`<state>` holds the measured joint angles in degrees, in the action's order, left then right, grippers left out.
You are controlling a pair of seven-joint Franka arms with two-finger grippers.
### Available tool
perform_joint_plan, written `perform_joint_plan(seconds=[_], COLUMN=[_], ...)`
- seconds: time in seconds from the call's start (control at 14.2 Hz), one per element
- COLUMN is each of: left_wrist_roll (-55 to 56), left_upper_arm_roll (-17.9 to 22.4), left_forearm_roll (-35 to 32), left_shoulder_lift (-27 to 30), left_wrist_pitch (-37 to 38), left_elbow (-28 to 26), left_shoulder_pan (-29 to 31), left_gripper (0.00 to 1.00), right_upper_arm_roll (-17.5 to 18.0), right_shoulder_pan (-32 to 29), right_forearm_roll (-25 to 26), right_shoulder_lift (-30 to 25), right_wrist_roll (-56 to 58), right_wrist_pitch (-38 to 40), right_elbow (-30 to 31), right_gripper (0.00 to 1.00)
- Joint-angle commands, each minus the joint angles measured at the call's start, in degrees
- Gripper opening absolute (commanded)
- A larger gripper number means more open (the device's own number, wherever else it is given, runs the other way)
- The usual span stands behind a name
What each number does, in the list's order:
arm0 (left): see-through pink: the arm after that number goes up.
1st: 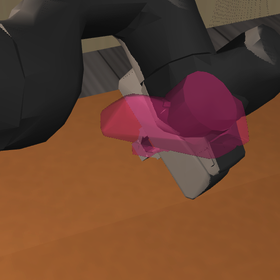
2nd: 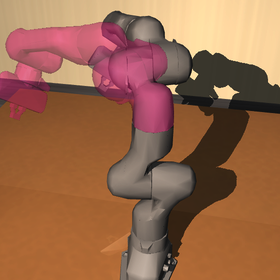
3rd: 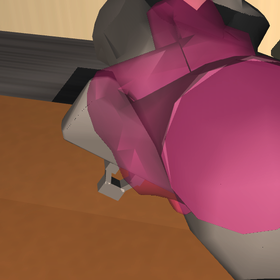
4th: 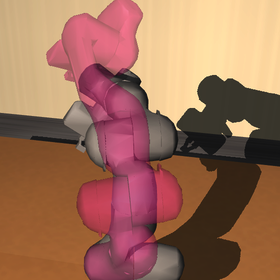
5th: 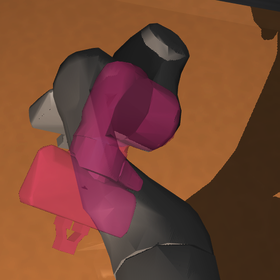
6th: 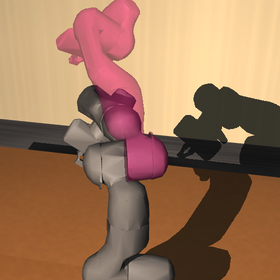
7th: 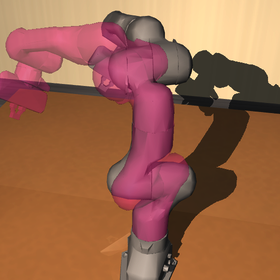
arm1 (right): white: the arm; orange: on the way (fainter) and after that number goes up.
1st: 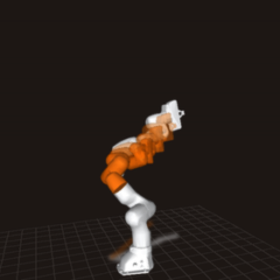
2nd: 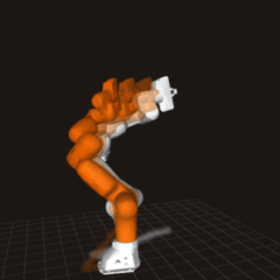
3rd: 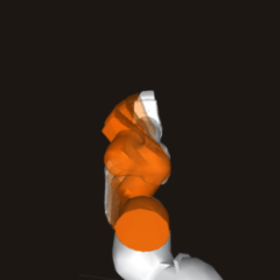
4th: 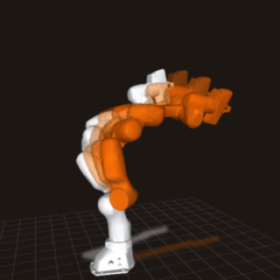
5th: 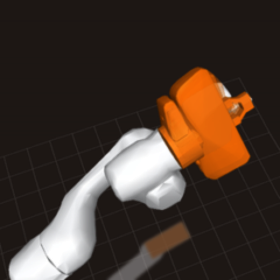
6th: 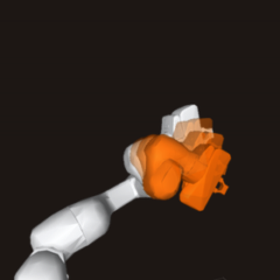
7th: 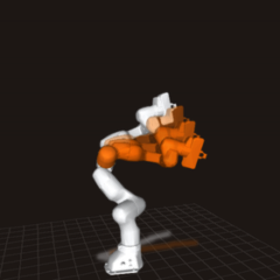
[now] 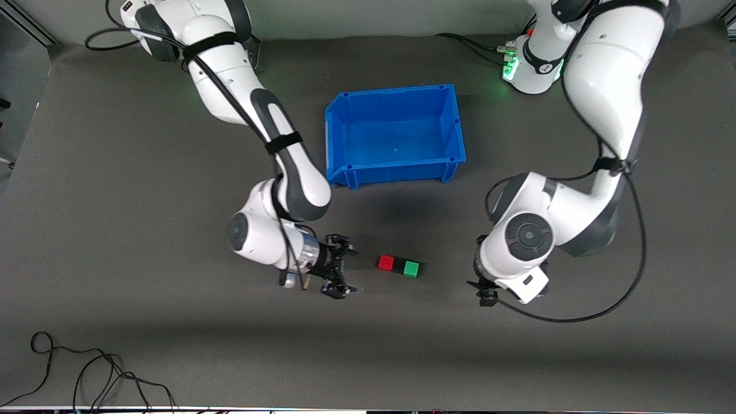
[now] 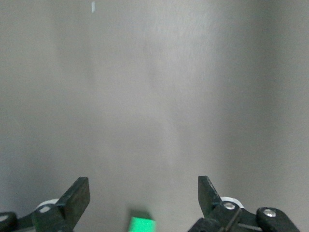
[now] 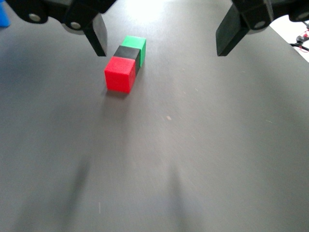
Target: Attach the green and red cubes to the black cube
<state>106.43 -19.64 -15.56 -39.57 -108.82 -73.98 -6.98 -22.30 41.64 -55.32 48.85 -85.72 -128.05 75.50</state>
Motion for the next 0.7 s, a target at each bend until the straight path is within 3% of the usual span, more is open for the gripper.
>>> perform_joint_plan(seconds=[0.0, 0.21, 0.35, 0.49, 0.63], left_wrist_roll=[-15.94, -36.65, -51.85, -66.46, -82.52], left_upper_arm_roll=[-0.49, -0.67, -0.67, -0.58, -0.49], left_forearm_roll=[1.49, 4.84, 4.93, 8.07, 11.33], left_shoulder_lift=[12.47, 18.55, 22.76, 26.81, 29.54], left_wrist_pitch=[-0.69, 0.27, 0.45, 0.97, 6.74], left_elbow=[-14.23, -18.46, -22.33, -25.41, -25.25], left_shoulder_pan=[7.12, 13.11, 16.46, 20.58, 24.71], left_gripper=[1.0, 1.0, 1.0, 1.0, 1.0], right_upper_arm_roll=[-4.58, -11.6, -16.53, -18.04, -18.22], right_shoulder_pan=[0.46, 0.55, 0.98, 1.08, 0.64], right_forearm_roll=[6.08, 8.73, 13.11, 19.69, 26.72], right_shoulder_lift=[-4.63, -9.9, -13.24, -17.02, -20.8], right_wrist_roll=[2.04, 11.16, 18.54, 22.77, 27.78], right_wrist_pitch=[8.39, 20.61, 28.43, 32.32, 35.4], right_elbow=[1.32, 2.37, 2.46, 2.46, 2.55], right_gripper=[1.0, 1.0, 1.0, 1.0, 1.0])
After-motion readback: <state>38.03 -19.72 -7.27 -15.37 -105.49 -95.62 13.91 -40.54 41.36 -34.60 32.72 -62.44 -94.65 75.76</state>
